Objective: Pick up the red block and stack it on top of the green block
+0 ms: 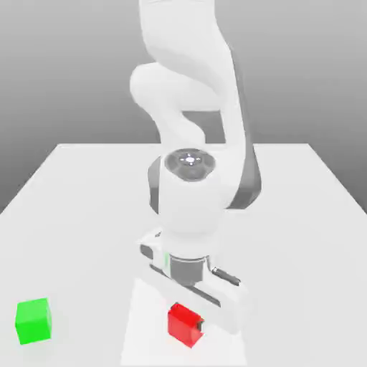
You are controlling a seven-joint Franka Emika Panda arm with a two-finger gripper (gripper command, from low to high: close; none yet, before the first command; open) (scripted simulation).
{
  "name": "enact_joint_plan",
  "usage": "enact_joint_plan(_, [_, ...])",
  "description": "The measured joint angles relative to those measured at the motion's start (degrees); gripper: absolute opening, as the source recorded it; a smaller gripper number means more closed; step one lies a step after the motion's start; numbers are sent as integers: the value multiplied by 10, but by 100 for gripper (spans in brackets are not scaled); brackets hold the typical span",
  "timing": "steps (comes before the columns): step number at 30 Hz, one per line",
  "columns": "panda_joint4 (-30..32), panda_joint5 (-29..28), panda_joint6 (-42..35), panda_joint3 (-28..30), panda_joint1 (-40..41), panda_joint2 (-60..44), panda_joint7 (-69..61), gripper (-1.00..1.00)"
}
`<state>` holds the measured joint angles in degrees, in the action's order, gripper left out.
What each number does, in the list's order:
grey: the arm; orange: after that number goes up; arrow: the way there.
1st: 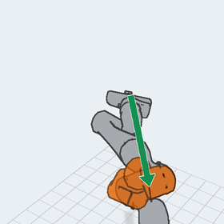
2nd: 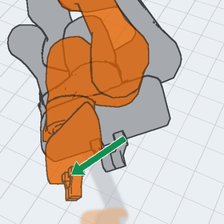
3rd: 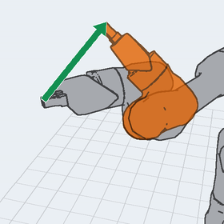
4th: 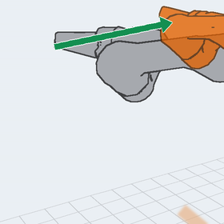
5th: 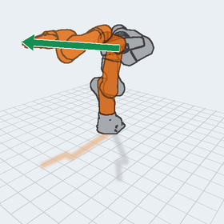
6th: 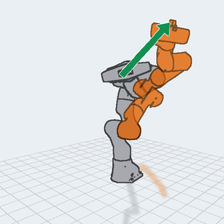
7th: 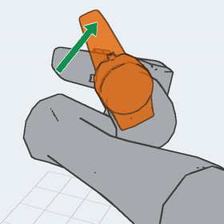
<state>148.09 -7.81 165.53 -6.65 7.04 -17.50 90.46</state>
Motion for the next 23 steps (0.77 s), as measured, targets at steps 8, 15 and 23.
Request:
enact_joint_plan(8, [11,49,-85,-14,18,96,-39,-100])
enact_joint_plan(15, [-53,82,-149,84,129,97,-94,-100])
enact_joint_plan(23, [-98,113,-103,116,190,6,-129,100])
